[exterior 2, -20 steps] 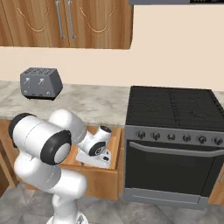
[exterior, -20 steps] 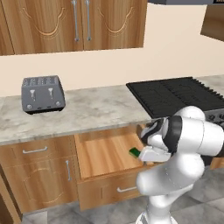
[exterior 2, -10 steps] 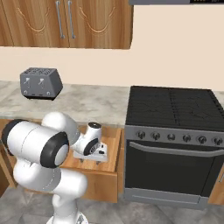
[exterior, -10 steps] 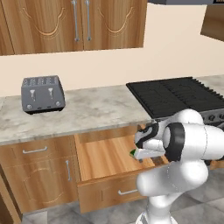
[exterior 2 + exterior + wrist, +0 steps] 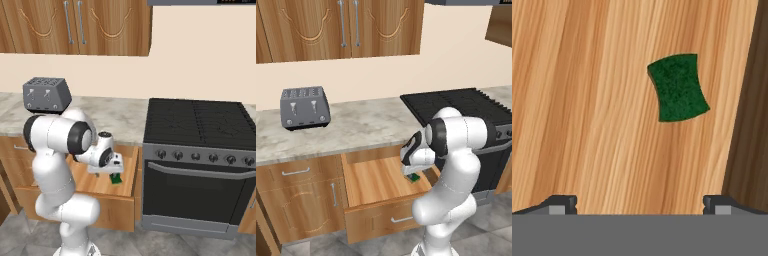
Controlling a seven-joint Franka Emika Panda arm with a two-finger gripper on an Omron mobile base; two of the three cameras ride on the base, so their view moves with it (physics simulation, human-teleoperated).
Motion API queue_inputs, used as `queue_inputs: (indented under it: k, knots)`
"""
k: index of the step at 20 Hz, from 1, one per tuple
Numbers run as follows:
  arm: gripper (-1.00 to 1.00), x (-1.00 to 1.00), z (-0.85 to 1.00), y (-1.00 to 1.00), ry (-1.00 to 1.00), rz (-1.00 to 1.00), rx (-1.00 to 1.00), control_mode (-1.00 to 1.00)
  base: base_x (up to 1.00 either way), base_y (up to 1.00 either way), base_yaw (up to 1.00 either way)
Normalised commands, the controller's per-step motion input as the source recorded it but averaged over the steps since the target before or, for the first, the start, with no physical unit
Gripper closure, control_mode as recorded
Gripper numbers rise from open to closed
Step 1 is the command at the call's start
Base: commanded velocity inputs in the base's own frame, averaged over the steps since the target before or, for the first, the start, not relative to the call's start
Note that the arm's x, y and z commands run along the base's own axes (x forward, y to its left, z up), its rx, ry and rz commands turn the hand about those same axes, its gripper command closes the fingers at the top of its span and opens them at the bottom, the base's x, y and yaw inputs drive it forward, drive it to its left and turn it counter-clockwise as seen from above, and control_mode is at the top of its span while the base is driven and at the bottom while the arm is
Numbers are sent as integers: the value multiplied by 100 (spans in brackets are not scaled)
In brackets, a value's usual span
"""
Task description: Restock the sink supplies by placing the sponge and soap dispenser on the counter and next to the sink. Make sure the soap dispenser is upright.
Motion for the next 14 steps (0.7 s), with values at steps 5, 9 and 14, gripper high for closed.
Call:
queue_inputs:
  k: [5, 9, 14]
  knots:
    - [-100, 71, -46, 0, 16, 3, -9, -100, 0, 0, 0]
    - [-100, 58, -37, -6, 16, 3, 0, -100, 0, 0, 0]
    - [-100, 48, -31, -22, 12, 3, 0, -100, 0, 0, 0]
